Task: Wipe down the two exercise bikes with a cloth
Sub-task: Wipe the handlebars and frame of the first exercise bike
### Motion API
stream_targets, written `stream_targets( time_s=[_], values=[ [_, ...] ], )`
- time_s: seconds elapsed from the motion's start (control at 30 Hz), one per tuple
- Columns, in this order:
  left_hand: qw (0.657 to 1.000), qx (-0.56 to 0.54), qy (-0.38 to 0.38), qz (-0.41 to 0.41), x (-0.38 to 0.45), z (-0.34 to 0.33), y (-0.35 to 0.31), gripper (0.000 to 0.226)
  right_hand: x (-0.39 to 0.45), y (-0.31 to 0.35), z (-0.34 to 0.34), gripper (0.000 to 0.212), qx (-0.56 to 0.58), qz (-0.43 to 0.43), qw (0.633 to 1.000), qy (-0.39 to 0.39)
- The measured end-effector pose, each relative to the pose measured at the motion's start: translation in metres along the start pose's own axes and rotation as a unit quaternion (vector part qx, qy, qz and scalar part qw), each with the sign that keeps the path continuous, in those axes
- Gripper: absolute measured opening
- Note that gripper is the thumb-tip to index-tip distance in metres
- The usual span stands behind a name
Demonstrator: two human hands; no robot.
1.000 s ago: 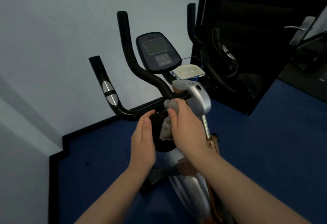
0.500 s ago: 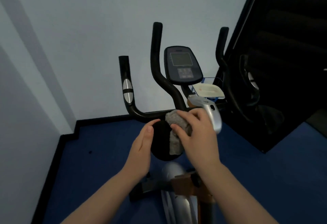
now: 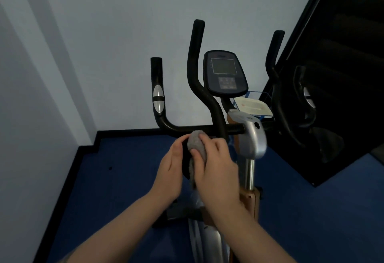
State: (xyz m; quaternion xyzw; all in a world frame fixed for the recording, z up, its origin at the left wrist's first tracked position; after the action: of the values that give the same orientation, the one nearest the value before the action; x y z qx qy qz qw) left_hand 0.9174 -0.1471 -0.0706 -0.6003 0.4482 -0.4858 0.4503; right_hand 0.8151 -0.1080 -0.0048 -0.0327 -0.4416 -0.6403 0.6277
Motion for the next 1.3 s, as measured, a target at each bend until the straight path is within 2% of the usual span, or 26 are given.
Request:
stream_targets(
  time_s=[0.1, 0.2, 0.3, 0.4, 0.5, 0.57, 0.63, 0.7, 0.8, 0.83, 0.93, 0.97, 1.03, 1.1, 1.2, 1.3],
  values=[
    [1.000, 0.005, -0.006, -0.006, 0.001, 0.001, 0.002, 0.053, -0.021, -0.002, 0.002, 0.041, 0.076, -0.036, 0.996, 0.013],
    [1.000, 0.002, -0.005, -0.007, 0.001, -0.001, 0.000, 0.054, -0.006, -0.007, -0.005, 0.036, 0.096, -0.047, 0.994, 0.016],
    [1.000, -0.010, -0.003, 0.003, 0.000, -0.001, 0.000, 0.043, -0.002, 0.001, -0.009, 0.036, 0.113, -0.047, 0.992, -0.001],
    [1.000, 0.000, 0.006, 0.010, 0.002, 0.000, 0.002, 0.039, -0.031, 0.003, -0.004, 0.035, 0.128, -0.028, 0.991, 0.019],
    [1.000, -0.008, 0.005, 0.017, 0.002, 0.000, 0.005, 0.041, -0.033, 0.002, 0.000, 0.033, 0.101, 0.020, 0.994, 0.039],
    [1.000, -0.001, -0.005, 0.006, 0.002, 0.000, 0.004, 0.043, -0.018, 0.006, -0.002, 0.030, 0.062, 0.046, 0.997, 0.015],
    [1.000, 0.012, -0.006, -0.005, 0.002, 0.001, 0.002, 0.046, -0.009, 0.010, -0.004, 0.030, 0.044, 0.033, 0.998, -0.001],
    [1.000, 0.017, 0.004, -0.007, 0.002, 0.001, 0.000, 0.047, -0.015, 0.012, -0.005, 0.032, 0.052, 0.023, 0.998, 0.027],
    [0.999, 0.024, 0.025, -0.012, 0.003, 0.000, -0.005, 0.047, -0.015, 0.014, 0.008, 0.032, 0.022, 0.083, 0.992, 0.096],
    [0.999, 0.038, 0.033, -0.009, 0.006, -0.001, -0.007, 0.041, -0.004, 0.012, 0.020, 0.031, 0.008, 0.100, 0.992, 0.079],
    [0.989, 0.143, 0.042, 0.010, 0.028, -0.003, -0.013, 0.027, 0.040, 0.004, 0.056, 0.028, -0.005, 0.112, 0.993, -0.039],
    [0.980, 0.189, 0.052, 0.017, 0.037, -0.007, -0.016, 0.031, 0.051, 0.002, 0.056, 0.028, -0.019, 0.108, 0.993, -0.046],
    [0.957, 0.273, 0.094, 0.020, 0.048, -0.019, -0.019, 0.040, 0.061, -0.009, 0.030, 0.030, -0.060, 0.078, 0.995, 0.015],
    [0.939, 0.327, 0.107, 0.010, 0.049, -0.026, -0.020, 0.048, 0.050, -0.027, 0.000, 0.033, -0.054, -0.010, 0.995, 0.084],
    [0.946, 0.321, 0.049, 0.000, 0.043, -0.017, -0.022, 0.059, 0.025, -0.040, -0.007, 0.037, 0.024, -0.085, 0.995, 0.043],
    [0.951, 0.307, 0.034, 0.007, 0.041, -0.013, -0.019, 0.063, 0.011, -0.047, -0.004, 0.039, 0.020, -0.095, 0.994, 0.040]
  ],
)
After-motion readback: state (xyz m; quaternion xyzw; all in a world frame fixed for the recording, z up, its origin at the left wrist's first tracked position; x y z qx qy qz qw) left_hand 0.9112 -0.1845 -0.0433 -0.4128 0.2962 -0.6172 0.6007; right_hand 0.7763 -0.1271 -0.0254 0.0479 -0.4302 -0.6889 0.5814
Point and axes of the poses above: each hand's wrist, its own x-axis towards the middle knuckle, its own z-axis out of the back of the hand, y = z × x, the point moved 9 cm from there along x, towards the middle knuckle, and after that the axes turned 14 degrees about -y, right-handed, at the moved point
